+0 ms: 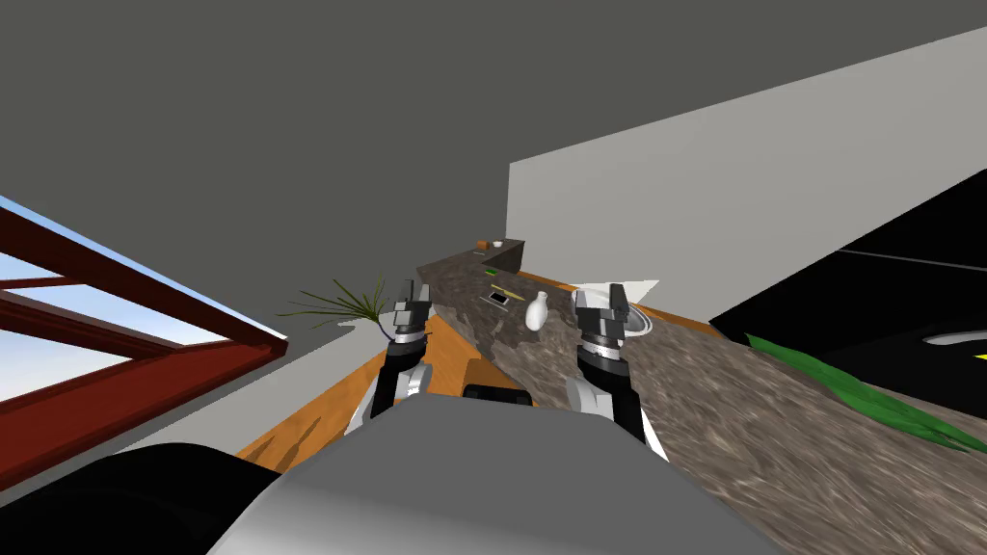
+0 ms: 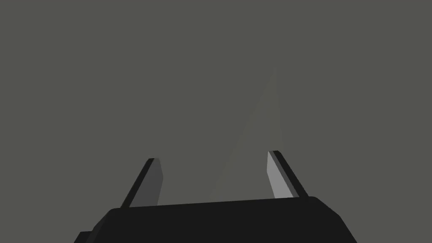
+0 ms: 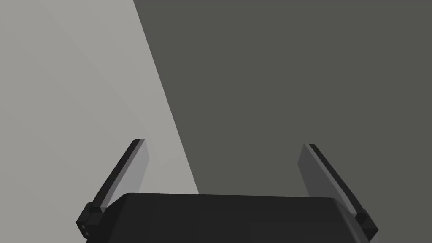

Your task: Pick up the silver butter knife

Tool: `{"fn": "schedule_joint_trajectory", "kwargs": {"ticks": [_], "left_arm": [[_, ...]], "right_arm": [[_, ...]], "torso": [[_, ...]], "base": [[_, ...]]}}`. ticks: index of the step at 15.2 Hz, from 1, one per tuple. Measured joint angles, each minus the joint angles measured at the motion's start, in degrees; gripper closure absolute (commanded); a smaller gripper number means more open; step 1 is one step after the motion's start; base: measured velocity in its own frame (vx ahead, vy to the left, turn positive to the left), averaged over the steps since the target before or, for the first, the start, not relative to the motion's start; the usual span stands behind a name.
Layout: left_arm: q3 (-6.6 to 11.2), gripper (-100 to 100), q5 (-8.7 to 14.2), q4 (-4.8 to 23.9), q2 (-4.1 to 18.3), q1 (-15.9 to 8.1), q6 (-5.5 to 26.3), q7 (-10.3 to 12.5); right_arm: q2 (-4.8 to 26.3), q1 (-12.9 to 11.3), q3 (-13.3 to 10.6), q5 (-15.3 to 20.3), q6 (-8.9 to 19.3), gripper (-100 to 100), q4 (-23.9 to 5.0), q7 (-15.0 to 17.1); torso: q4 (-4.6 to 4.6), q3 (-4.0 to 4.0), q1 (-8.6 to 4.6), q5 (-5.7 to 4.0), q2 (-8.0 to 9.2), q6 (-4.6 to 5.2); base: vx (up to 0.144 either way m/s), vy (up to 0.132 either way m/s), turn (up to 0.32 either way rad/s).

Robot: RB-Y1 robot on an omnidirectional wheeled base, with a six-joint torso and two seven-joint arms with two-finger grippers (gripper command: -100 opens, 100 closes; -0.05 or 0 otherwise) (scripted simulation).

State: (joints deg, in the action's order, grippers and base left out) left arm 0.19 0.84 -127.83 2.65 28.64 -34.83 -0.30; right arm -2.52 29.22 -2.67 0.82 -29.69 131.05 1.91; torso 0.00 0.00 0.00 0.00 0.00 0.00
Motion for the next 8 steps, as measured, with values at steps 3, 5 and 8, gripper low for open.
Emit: {"fn": "schedule_joint_trajectory", "kwargs": {"ticks": [3, 5, 8], "left_arm": [[0.54, -100, -0.4, 0.8, 2.0, -1.7, 2.3, 0.3], [0.75, -100, -0.8, 1.0, 3.0, -3.0, 4.5, 0.5], [1.16, -100, -1.4, 1.9, 4.1, -5.0, 7.8, 0.6]], "right_arm": [[0.0, 0.0, 0.0, 0.0, 0.0, 0, 0.0, 0.0], [0.0, 0.0, 0.0, 0.0, 0.0, 0, 0.0, 0.0], [0.0, 0.0, 0.0, 0.0, 0.0, 0, 0.0, 0.0]], "torso": [[0.00, -0.01, -0.02, 0.00, -0.02, 0.02], [0.00, -0.02, -0.04, -0.01, -0.03, 0.02], [-0.01, -0.02, -0.04, -0.01, -0.03, 0.01]], "base": [[0.000, -0.010, -0.065], [0.002, -0.013, -0.066], [0.002, -0.013, -0.061]]}}
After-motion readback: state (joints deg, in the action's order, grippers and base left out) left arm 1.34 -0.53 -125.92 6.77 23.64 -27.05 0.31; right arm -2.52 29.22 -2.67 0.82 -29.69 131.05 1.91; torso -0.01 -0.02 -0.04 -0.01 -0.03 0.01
